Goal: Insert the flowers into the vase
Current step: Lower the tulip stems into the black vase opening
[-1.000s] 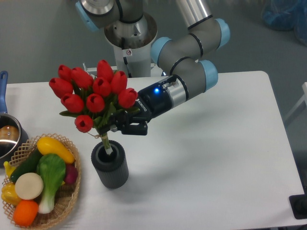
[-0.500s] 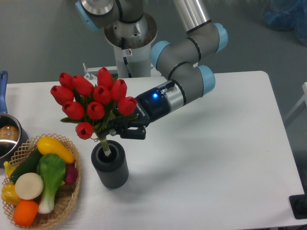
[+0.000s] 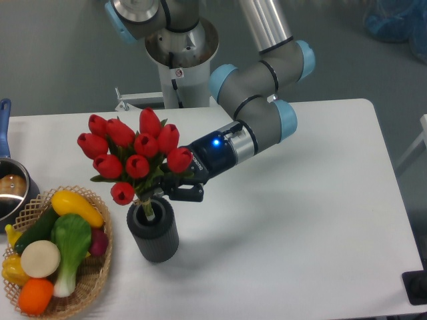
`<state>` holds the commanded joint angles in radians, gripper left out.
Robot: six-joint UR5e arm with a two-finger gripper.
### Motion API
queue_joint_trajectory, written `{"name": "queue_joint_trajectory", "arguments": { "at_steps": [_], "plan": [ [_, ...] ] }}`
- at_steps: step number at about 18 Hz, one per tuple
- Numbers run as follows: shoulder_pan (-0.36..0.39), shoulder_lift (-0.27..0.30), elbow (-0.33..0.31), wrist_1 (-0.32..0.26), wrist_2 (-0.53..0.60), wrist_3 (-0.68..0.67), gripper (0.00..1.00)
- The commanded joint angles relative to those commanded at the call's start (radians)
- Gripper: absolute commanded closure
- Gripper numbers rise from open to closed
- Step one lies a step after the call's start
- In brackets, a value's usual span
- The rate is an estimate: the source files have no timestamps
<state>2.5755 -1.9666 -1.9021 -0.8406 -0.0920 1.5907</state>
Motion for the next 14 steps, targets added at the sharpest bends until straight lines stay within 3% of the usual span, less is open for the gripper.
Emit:
{"name": "queue_joint_trajectory", "arguments": {
  "at_steps": [14],
  "plan": [
    [0.005,-0.052,-0.029,0.002,0.011,0.043,0.9]
  ]
}}
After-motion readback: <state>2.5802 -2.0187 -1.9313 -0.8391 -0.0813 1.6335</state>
